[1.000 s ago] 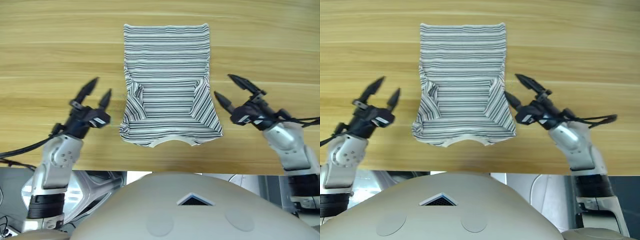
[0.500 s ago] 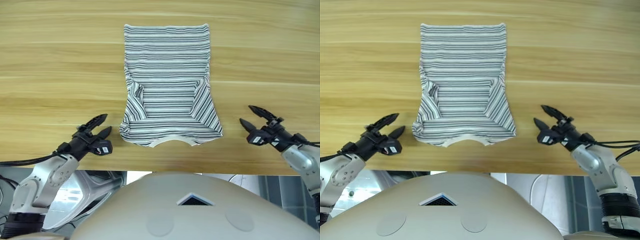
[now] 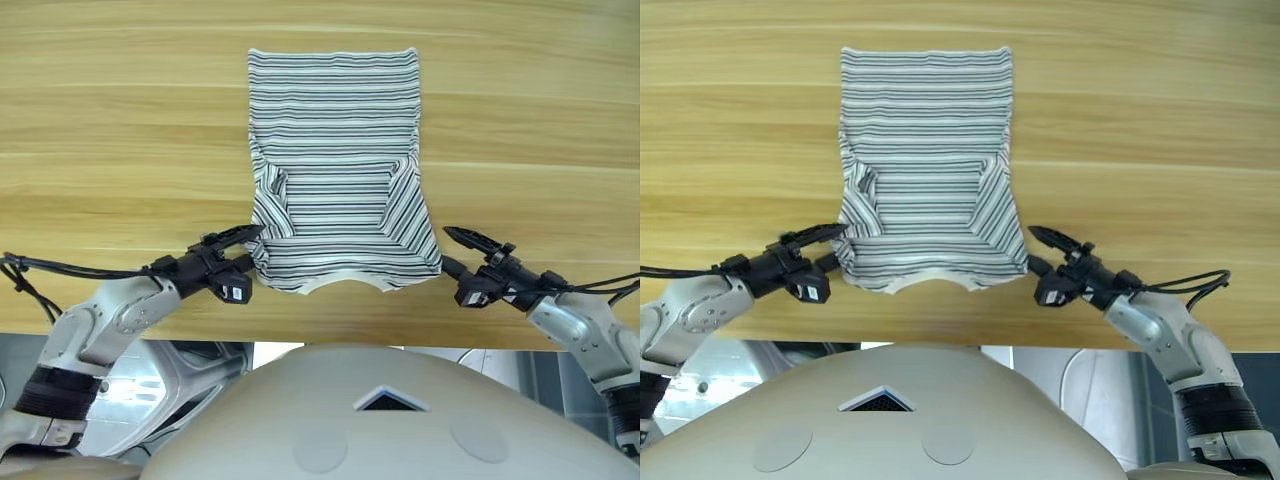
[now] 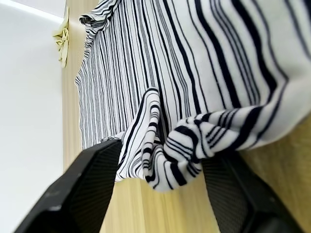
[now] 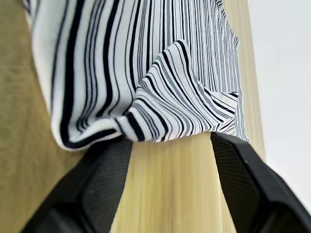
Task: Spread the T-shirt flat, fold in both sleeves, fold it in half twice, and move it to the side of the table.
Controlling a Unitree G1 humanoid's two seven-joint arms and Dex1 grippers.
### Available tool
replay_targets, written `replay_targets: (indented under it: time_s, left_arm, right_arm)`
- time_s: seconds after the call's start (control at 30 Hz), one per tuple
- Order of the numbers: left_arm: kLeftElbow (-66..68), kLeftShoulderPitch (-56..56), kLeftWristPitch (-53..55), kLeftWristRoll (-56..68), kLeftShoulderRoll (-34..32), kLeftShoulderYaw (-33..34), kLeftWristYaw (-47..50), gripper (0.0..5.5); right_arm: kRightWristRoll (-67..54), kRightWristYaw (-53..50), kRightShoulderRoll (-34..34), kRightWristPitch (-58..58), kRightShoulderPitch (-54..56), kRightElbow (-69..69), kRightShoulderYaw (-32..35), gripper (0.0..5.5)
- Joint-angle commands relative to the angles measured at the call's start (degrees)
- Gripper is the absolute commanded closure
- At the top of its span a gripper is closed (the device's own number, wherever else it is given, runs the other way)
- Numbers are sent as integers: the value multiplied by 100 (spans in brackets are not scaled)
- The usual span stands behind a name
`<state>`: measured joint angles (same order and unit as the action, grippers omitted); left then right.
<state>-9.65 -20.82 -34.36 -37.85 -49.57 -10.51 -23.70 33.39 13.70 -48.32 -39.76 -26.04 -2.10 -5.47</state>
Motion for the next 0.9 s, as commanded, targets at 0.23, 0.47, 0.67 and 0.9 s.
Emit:
replay_targets:
  time_s: [0.23, 0.47, 0.67, 0.9]
  left_arm:
    - [172, -176, -99, -9, -430, -393, -442, 310]
    - [149, -121, -176, 194, -496, -512, -516, 426]
    - [147, -18, -115, 202, -438, -603, -530, 540]
    - [150, 52, -65, 192, -341, -660, -499, 546]
  right_arm:
    - [137, 418, -204, 144, 42, -69, -232, 252]
    - [5, 692, -515, 141, -122, -319, -177, 252]
    - [-4, 885, -598, 99, 30, -306, -337, 252]
    - [-21, 983, -398, 58, 676, 194, -730, 252]
